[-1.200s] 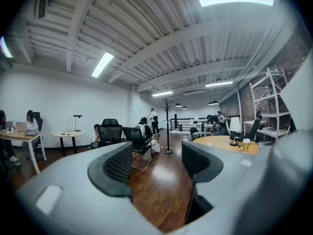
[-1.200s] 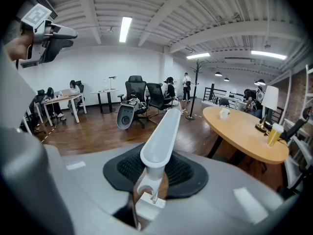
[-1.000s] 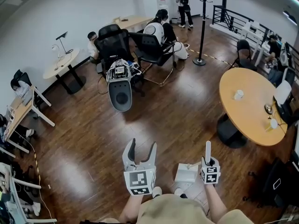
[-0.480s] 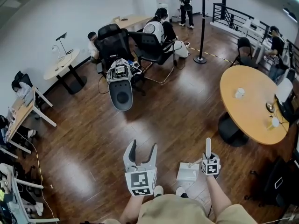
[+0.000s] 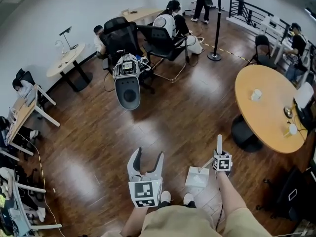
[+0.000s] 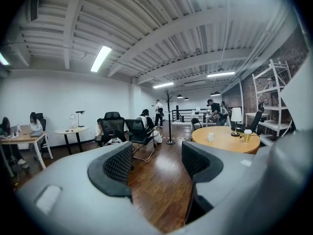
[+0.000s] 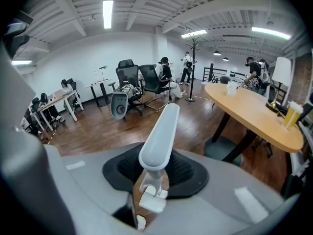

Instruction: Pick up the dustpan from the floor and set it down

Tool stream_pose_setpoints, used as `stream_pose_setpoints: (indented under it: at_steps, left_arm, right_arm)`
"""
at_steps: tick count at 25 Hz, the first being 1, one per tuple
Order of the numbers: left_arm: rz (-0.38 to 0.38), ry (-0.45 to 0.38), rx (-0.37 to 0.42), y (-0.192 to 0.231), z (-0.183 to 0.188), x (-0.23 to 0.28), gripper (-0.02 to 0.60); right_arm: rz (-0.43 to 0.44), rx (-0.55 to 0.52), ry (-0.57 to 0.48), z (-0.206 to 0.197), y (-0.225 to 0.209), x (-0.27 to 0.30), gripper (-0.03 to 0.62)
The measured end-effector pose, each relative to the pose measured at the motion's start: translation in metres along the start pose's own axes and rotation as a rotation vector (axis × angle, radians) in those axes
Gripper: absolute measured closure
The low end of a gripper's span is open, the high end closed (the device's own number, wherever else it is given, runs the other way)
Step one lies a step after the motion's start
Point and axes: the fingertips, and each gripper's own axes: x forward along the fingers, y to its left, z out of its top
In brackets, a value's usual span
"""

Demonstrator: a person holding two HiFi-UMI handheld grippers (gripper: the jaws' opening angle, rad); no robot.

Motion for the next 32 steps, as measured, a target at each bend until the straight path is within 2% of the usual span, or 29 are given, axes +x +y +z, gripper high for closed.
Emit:
stream_pose_setpoints:
  at_steps: [6, 18, 19, 21, 22, 26, 32]
  left_arm:
    - [0.023, 0.033, 0.010, -0.002, -0.009, 0.003, 0.285]
    - [0.038, 0.086, 0.023, 0.002, -0.026, 0.006, 0.285]
    - [0.035, 0.087, 0.021, 0.002, -0.027, 0.007, 0.285]
    - [0.031, 0.086, 0.017, 0.004, -0.027, 0.007, 0.285]
    - [0.029, 0.083, 0.015, 0.004, -0.026, 0.007, 0.286]
    - [0.015, 0.063, 0.007, 0.002, -0.022, 0.013, 0.285]
    - [-0.022, 0.018, -0.013, -0.004, -0.009, 0.021, 0.287]
  right_arm:
    - [0.008, 0.007, 0.038, 0.010, -0.024, 0.023, 0.476]
    - [0.053, 0.036, 0.008, 0.024, -0.025, 0.038, 0.463]
    - [0.054, 0.050, 0.009, 0.022, -0.025, 0.037, 0.442]
    - [0.052, 0.090, 0.009, 0.019, -0.025, 0.031, 0.361]
    - [0.052, 0.105, 0.001, 0.018, -0.025, 0.026, 0.345]
    - [0.064, 0.144, -0.100, 0.034, -0.024, -0.004, 0.344]
    - [0.124, 0.104, -0.413, 0.119, 0.023, -0.107, 0.324]
